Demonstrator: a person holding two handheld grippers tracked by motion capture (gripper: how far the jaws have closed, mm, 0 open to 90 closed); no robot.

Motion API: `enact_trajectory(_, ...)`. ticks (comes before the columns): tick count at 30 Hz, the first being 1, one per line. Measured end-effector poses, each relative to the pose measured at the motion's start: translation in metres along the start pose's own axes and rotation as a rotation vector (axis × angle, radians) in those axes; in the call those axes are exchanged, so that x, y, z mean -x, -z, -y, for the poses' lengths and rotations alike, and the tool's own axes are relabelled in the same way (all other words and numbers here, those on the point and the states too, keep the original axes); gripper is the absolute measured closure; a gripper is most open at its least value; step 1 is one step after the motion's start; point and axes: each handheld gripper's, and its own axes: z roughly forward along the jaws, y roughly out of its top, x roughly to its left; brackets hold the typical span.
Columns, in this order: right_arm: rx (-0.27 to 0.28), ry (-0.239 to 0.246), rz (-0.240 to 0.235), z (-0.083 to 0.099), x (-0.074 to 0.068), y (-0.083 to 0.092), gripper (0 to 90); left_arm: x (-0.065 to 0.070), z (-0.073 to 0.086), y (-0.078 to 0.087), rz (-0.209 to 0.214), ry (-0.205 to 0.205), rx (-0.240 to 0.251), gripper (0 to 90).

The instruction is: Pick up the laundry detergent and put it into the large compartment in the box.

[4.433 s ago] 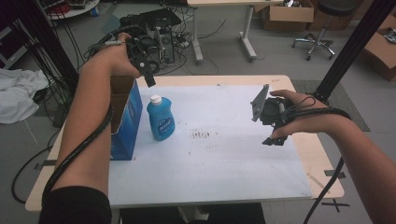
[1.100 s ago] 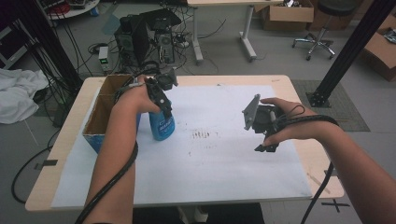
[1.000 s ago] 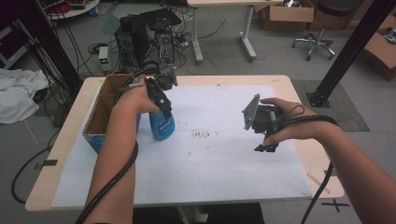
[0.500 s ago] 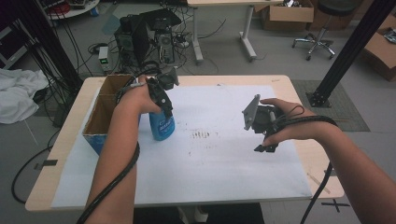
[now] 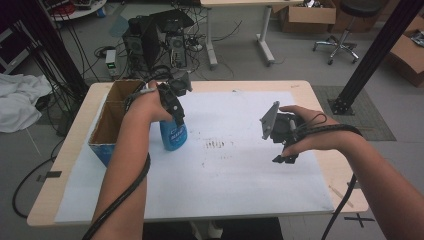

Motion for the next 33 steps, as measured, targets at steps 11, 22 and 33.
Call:
enact_trajectory(11, 0.002, 0.007, -0.002, -0.0026, -0.0012, -0.0008, 15.8, -0.0017, 0.0017, 0.0002, -0.008, 0.014, 0.011, 32.7)
enact_trajectory(22, 0.003, 0.004, -0.003, -0.0027, 0.0001, -0.0018, 15.8, -0.0025, 0.0015, -0.0029, -0.015, 0.025, 0.003, 36.4)
enact_trajectory(33, 0.006, -0.005, -0.003, -0.0002, 0.0007, -0.003, 15.8, 0.001, -0.0023, -0.0036, -0.055, 0.034, -0.039, 37.7)
